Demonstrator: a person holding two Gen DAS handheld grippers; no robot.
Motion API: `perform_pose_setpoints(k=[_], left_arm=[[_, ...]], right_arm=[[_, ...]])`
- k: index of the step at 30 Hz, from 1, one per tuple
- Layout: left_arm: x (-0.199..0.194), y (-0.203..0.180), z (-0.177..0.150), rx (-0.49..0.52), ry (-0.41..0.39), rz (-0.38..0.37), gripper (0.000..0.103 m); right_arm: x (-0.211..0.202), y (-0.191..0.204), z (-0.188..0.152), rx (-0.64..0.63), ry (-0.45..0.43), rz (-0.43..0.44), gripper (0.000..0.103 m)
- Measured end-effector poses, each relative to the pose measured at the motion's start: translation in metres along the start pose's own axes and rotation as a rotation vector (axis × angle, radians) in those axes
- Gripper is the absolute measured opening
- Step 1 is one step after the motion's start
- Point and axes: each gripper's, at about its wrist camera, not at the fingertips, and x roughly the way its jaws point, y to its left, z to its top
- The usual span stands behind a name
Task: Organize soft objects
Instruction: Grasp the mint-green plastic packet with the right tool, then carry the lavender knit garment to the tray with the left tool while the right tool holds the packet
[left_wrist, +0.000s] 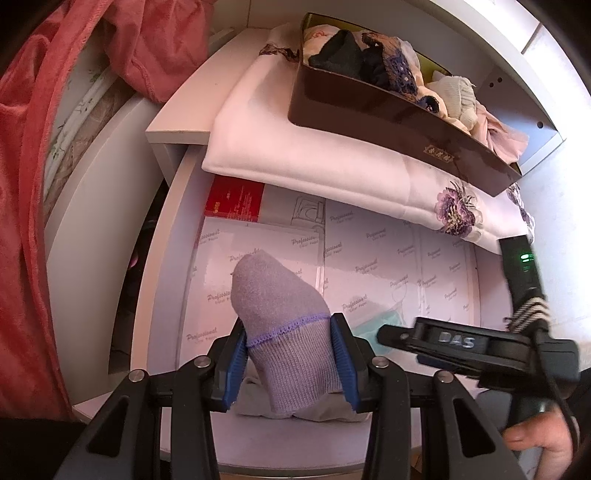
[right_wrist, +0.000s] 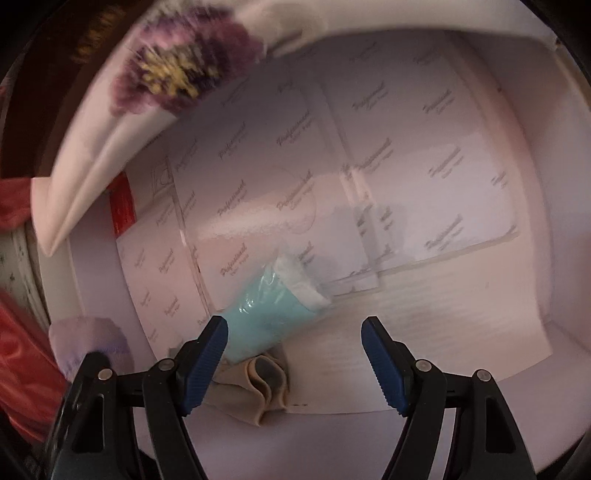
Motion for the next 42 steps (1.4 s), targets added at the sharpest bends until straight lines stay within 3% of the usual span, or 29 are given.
perform_pose_setpoints(k=[8, 14, 18, 25, 29, 35, 42], left_arm=[[-0.003, 0.004, 0.003, -0.023, -0.016, 0.012, 0.043], [-0.008, 0.006, 0.007, -0.030, -0.043, 0.021, 0.043], [-0.011, 0.004, 0.007, -0.020, -0.056, 0.024, 0.043], [-0.021, -0.001, 0.010, 0.000, -0.107, 0.026, 0.043], [-0.031, -0.010, 0.011, 0.038, -0.140, 0.025, 0.043], [-0.052, -0.028, 0.015, 0.097, -0.213, 0.026, 0.043], [-0.069, -0.048, 0.018, 0.163, -0.265, 0.017, 0.043]], right_arm=[[0.028, 0.032, 0.002, -0.032, 0.015, -0.048, 0.072], [0.032, 0.064, 0.006, -0.136, -0.010, -0.115, 0.049], [0.020, 0.079, 0.001, -0.209, -0.050, -0.149, 0.041], [-0.018, 0.086, -0.008, -0.371, -0.221, -0.358, 0.040], [-0.010, 0.086, -0.009, -0.398, -0.193, -0.446, 0.040], [0.007, 0.100, -0.016, -0.447, -0.172, -0.483, 0.039], [0.009, 0.101, -0.014, -0.428, -0.140, -0.454, 0.039]])
